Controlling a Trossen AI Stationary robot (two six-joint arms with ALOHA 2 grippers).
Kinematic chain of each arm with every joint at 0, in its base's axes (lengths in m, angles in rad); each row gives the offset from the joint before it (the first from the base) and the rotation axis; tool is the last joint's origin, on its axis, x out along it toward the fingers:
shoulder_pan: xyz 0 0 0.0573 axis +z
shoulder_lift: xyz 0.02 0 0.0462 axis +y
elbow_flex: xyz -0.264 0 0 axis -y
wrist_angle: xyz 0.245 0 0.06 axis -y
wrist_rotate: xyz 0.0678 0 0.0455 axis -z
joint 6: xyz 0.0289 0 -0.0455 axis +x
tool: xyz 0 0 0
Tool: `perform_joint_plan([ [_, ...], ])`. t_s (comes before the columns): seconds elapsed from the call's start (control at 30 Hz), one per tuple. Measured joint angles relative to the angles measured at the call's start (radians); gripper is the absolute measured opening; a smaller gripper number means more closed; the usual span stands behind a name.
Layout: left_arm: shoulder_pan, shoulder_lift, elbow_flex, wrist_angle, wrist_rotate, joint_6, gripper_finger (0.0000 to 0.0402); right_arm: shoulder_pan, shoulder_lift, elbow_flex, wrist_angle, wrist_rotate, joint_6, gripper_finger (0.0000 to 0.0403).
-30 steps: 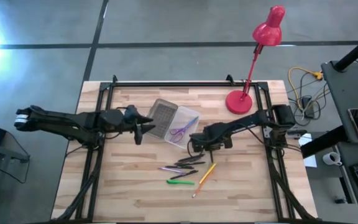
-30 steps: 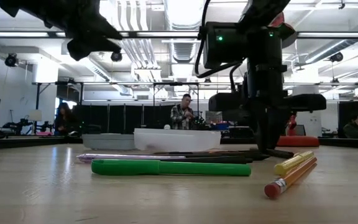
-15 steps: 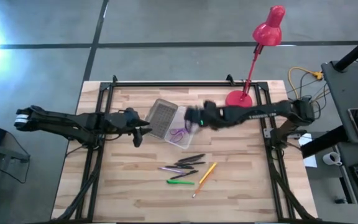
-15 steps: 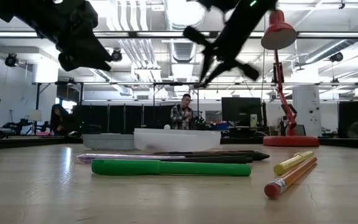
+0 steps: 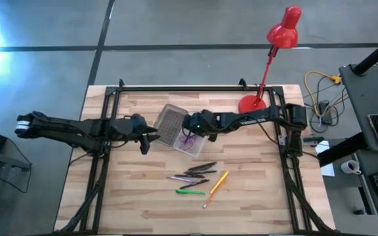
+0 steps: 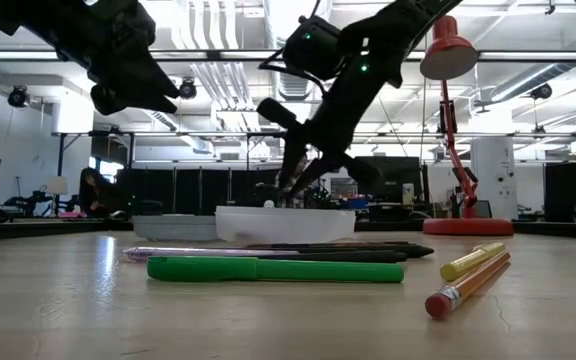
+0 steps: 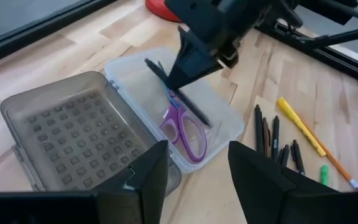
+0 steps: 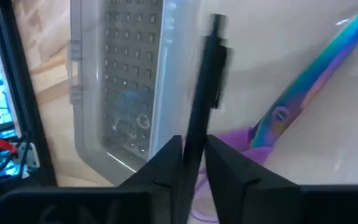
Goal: Pick & place school supplies into a supply box
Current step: Put the black pen into the supply box, then put the violet pen into the supply box
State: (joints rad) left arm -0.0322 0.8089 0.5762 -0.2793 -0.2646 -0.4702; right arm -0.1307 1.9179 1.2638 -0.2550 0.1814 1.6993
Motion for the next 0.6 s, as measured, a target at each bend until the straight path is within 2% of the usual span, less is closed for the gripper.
perform_joint_plan([
  [0.13,0.0,0.001,-0.001,-0.017,0.001,0.0,0.0153,-0.003,0.026,0.027,-0.007,0.004,-0.007,0.0117],
  [0.3,-0.002,0.002,-0.001,-0.077,0.021,0.0,0.0153,0.001,0.019,0.056,-0.035,-0.007,-0.115,0.0172],
  [0.47,-0.02,0.014,-0.006,-0.077,0.238,0.063,0.0153,0.045,-0.063,0.102,-0.226,0.001,-0.482,0.021],
  [0.6,-0.09,0.078,-0.014,-0.073,0.264,0.165,0.0152,0.13,-0.124,0.12,-0.45,0.001,-0.81,0.0219],
])
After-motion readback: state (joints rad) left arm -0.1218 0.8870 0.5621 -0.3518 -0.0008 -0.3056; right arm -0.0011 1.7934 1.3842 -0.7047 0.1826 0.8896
